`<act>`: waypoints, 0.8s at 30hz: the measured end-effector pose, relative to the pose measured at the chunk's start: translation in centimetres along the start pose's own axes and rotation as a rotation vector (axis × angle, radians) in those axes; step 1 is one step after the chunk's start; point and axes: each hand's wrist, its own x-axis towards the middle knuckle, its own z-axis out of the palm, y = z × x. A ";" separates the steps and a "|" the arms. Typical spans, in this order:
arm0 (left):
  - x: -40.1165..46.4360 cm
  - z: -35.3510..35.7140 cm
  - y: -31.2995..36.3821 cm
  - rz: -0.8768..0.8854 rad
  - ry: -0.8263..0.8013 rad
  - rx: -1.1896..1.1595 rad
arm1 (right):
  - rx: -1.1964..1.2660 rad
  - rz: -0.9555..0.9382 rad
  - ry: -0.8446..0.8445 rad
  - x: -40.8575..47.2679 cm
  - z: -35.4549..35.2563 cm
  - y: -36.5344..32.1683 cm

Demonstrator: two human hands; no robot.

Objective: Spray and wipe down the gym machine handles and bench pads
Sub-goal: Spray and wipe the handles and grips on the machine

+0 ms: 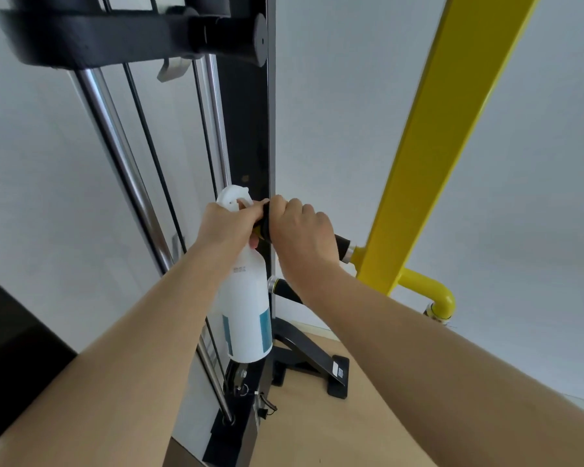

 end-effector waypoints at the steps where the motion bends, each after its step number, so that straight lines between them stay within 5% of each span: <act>1: 0.0 0.0 0.0 0.009 0.008 0.017 | -0.042 -0.027 -0.002 -0.3 0.2 0.2; 6: -0.3 0.4 0.6 0.020 0.007 0.081 | -0.102 0.002 -0.076 -1.3 -0.9 1.2; 14: -1.4 0.2 1.2 0.004 0.016 0.125 | 0.259 0.261 -0.639 0.5 -4.7 4.2; 17: -1.8 0.2 1.1 -0.006 0.024 0.116 | 0.270 0.270 -0.501 -0.6 -4.0 3.4; 21: -2.0 -0.1 1.0 -0.019 0.048 0.070 | -0.147 0.159 -0.027 -4.0 0.0 1.8; 24: -2.1 -0.4 0.7 0.000 0.072 0.099 | -0.214 0.108 0.001 -4.3 0.7 1.7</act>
